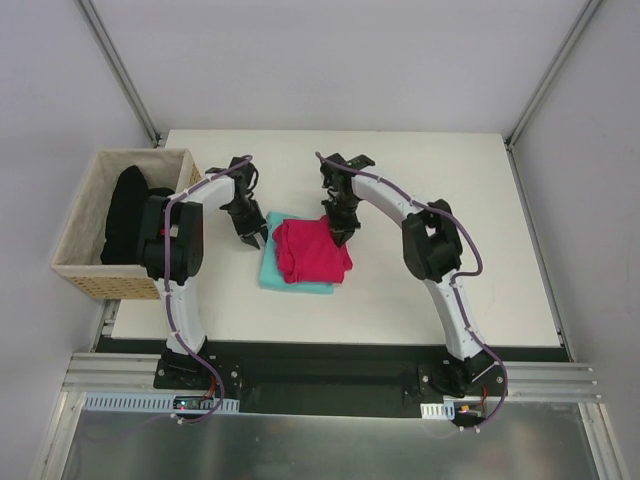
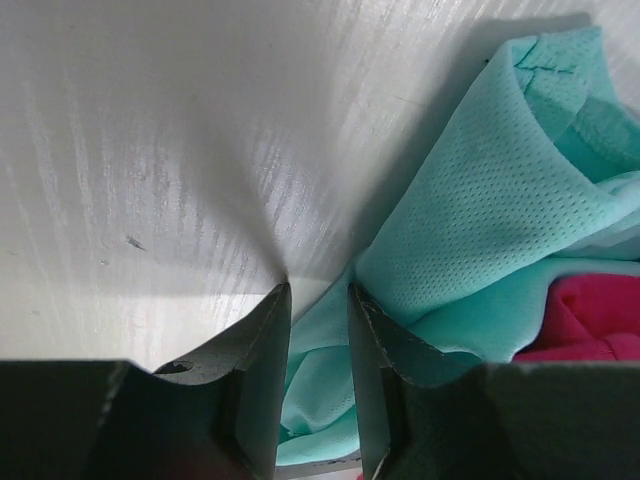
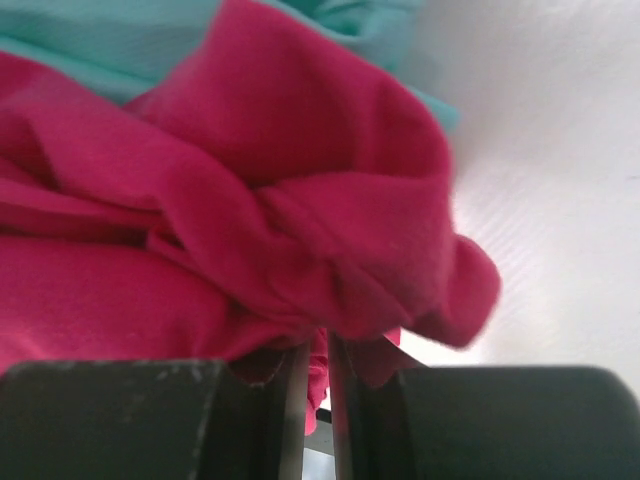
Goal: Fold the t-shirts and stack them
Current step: Put the neatly folded tshirt into the corner of the board with both arms
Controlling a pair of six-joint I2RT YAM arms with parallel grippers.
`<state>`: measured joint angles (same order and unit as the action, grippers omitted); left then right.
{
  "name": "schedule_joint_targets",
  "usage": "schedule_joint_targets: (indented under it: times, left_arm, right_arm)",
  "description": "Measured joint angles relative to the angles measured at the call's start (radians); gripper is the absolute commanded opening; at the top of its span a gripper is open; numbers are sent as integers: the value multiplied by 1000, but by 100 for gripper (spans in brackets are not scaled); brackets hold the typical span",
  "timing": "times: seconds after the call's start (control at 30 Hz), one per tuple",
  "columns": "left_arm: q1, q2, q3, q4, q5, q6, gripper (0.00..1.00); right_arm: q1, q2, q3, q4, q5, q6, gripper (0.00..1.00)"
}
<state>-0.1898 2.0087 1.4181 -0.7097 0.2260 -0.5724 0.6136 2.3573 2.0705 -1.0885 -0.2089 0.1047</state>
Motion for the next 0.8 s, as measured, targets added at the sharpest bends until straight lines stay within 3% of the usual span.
schedule_joint_targets:
  times: [0.4, 0.8]
  left_arm:
    - [-58, -1, 0, 9, -2, -19, 29]
    - [-79, -84, -12, 15, -9, -20, 29]
  right_arm:
    - [105, 0, 38, -16, 14, 30, 14]
    - [37, -100, 33, -51, 136, 17, 25]
